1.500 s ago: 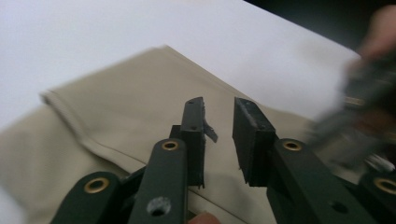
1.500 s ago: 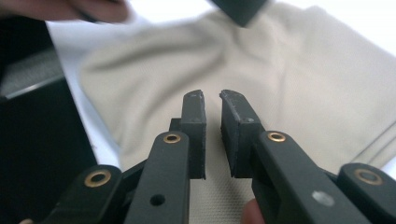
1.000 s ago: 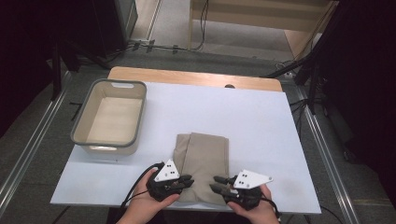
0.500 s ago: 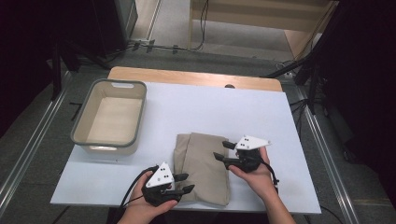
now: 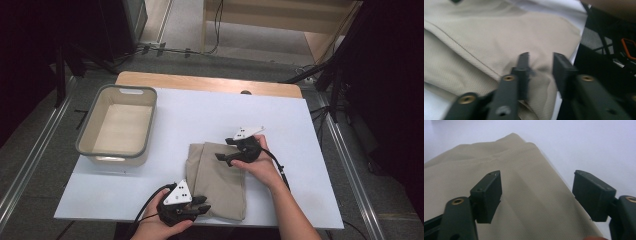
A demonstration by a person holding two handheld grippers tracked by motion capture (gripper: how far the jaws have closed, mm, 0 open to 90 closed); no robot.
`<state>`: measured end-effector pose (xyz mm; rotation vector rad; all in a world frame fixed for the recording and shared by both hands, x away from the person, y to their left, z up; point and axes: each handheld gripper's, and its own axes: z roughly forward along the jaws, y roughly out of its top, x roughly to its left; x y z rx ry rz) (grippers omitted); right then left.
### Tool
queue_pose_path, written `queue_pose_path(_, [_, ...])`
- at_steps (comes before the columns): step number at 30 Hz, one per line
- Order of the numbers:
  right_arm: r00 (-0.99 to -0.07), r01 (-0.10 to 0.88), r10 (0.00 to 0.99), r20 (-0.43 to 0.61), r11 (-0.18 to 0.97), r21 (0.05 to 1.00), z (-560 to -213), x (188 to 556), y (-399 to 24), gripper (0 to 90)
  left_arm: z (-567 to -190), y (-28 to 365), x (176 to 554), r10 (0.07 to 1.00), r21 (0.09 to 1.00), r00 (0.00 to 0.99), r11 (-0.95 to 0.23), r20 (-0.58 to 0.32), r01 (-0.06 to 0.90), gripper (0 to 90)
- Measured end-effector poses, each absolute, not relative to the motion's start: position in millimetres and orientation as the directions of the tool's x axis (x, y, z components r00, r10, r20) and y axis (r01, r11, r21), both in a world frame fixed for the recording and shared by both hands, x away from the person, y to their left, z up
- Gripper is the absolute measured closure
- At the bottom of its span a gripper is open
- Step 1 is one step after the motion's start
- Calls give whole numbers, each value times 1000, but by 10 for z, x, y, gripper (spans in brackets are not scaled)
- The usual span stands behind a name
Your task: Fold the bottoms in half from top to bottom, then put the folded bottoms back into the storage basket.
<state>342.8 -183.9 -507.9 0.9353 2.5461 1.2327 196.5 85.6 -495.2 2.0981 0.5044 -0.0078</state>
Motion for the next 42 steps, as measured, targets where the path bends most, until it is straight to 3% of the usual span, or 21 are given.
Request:
queue_pose_path(6, [-823,466,546,156,493,735,-5142,3482,-1851,189,-4867,1021,2052,375,829,902,-417,-217,373,311])
queue_pose_path(10, [-834,460,529,154,515,723,-5173,3470,-1841,159,-4822,1105,2094,398,840,889,-381,-228,386,223])
queue_pose_path(23, [-831,446,546,107,538,716,-5208,3462,-1835,145,-4829,1170,2161,417,837,877,-371,-237,403,212])
queue_pose_path(33, [-850,447,503,157,529,721,-5196,3330,-1891,472,-4859,1113,2161,417,823,877,-393,-238,410,212])
queue_pose_path(36, [-856,444,489,168,529,723,-5197,3287,-1898,613,-4872,1091,2166,417,819,876,-397,-242,415,212])
queue_pose_path(42, [-844,462,506,181,511,725,-5167,3234,-1914,700,-4900,1049,2184,420,808,871,-403,-254,429,212])
